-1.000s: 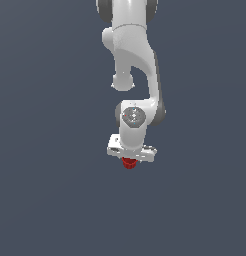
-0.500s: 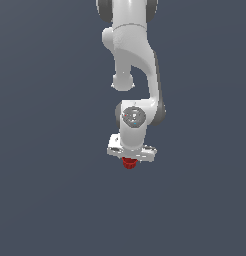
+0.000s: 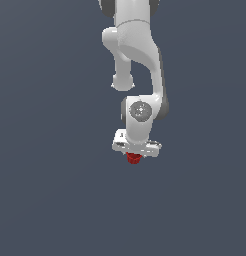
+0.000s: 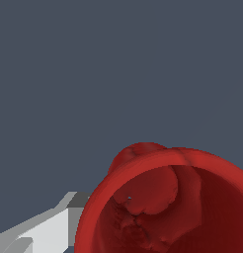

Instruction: Pick up the object and move it to a goal position.

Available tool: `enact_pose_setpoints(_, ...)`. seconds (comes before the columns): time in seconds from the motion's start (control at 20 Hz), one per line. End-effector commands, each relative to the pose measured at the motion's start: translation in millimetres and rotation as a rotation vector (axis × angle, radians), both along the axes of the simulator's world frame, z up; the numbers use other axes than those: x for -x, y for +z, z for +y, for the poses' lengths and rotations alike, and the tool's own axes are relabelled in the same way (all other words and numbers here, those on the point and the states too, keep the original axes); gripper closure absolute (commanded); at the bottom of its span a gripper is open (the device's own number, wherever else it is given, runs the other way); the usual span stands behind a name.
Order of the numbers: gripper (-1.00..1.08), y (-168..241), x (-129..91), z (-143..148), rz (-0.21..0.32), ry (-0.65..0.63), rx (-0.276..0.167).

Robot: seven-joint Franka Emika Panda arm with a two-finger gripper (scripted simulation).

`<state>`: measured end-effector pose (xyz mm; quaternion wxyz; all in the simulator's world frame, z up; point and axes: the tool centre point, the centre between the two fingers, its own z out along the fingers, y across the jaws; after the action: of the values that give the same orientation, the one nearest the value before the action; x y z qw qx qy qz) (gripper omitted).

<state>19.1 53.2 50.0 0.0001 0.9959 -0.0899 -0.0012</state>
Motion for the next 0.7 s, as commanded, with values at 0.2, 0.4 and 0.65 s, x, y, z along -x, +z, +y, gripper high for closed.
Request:
enact_pose_setpoints(0.2, 1.08, 5.5, 27.2, 29.7, -0.002, 0.001, 0.0)
enact_pose_setpoints(0.4, 1.08, 7.7, 39.5, 43.1, -0.002, 0.001, 0.0)
enact_pose_setpoints(0.65, 1.08, 9.0, 46.6, 51.9, -0.002, 0.001, 0.0)
